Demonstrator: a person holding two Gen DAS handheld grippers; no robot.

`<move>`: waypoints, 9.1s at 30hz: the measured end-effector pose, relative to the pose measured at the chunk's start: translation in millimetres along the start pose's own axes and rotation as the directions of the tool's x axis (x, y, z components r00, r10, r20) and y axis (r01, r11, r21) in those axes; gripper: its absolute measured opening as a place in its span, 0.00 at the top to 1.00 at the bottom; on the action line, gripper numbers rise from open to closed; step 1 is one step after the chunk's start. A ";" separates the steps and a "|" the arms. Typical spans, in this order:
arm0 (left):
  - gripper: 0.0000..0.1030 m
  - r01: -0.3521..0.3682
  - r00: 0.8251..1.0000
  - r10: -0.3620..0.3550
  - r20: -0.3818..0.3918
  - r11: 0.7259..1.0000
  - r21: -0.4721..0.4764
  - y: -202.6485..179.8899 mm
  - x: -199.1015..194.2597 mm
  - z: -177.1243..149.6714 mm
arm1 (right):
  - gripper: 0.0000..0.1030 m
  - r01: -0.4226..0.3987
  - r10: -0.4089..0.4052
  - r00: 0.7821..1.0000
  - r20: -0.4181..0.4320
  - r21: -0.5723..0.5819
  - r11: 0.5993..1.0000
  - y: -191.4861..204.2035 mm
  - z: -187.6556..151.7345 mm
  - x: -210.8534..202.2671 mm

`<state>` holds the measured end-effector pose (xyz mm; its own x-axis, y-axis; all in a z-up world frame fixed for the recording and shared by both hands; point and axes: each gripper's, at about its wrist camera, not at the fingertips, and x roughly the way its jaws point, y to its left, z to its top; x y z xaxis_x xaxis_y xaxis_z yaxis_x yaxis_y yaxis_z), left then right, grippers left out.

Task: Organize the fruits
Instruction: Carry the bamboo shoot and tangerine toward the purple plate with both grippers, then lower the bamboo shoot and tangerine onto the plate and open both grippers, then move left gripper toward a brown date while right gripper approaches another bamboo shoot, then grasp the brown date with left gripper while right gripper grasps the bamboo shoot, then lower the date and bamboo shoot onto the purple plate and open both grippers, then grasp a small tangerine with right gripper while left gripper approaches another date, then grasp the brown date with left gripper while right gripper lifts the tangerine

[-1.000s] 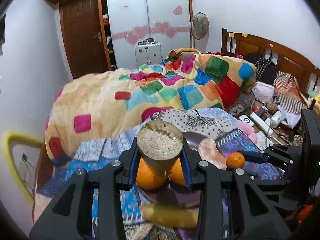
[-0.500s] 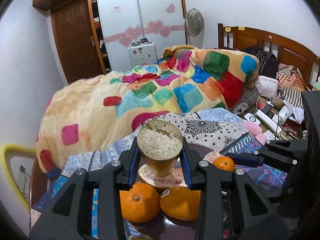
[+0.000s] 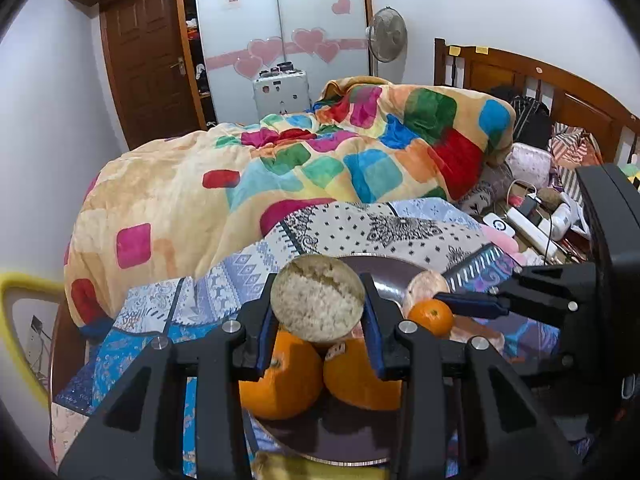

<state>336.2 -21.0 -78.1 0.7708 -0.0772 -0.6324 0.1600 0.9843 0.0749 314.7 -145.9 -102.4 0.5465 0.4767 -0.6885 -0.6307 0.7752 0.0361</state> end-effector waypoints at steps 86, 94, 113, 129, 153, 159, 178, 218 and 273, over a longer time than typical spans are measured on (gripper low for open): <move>0.19 -0.002 0.990 -0.022 -0.142 0.986 -0.165 26.7 -90.3 -149.8 | 0.62 -0.096 0.096 0.995 -0.030 0.011 0.995 53.0 -79.6 -70.3; 0.21 0.029 0.986 -0.050 -0.159 0.991 -0.129 6.9 -94.5 -160.1 | 0.63 -0.029 0.031 0.998 -0.060 0.043 0.999 32.1 -124.1 -97.7; 0.58 0.080 0.980 -0.100 -0.171 0.989 -0.121 -4.8 -67.7 -158.3 | 0.54 -0.048 0.049 0.998 -0.031 0.036 0.998 26.5 -100.0 -59.9; 0.88 0.111 0.979 -0.130 -0.157 0.986 -0.125 -2.8 -70.7 -154.1 | 0.65 -0.059 0.059 0.998 0.014 0.066 0.996 27.2 -102.8 -70.9; 0.88 0.150 0.981 -0.162 -0.102 0.982 -0.116 -1.7 -39.7 -98.1 | 0.65 0.006 -0.015 0.993 0.119 0.076 0.997 6.0 -25.0 -60.9; 0.88 0.151 0.979 -0.166 -0.120 0.980 -0.128 2.4 -26.1 -95.2 | 0.65 0.041 -0.046 0.995 0.094 0.051 0.998 4.1 -3.2 -37.7; 0.69 0.115 0.983 -0.133 -0.126 0.983 -0.140 5.1 -26.3 -97.4 | 0.65 0.046 -0.050 0.997 0.063 0.058 0.997 8.8 6.4 -32.3; 0.42 -0.002 0.988 -0.027 -0.150 0.981 -0.192 32.9 -71.3 -138.1 | 0.56 0.088 -0.084 0.995 -0.052 0.090 0.992 -0.6 -75.7 -53.3; 0.78 0.121 0.972 -0.149 -0.183 0.980 -0.157 -31.9 -55.9 -137.9 | 0.67 -0.011 0.008 0.999 0.031 0.075 0.997 24.1 -94.9 -86.6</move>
<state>202.9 -26.2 -151.5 0.6122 -0.1929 -0.7668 0.1534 0.9803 -0.1242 199.9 -207.9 -110.6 0.5581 0.4960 -0.6653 -0.5936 0.7988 0.0976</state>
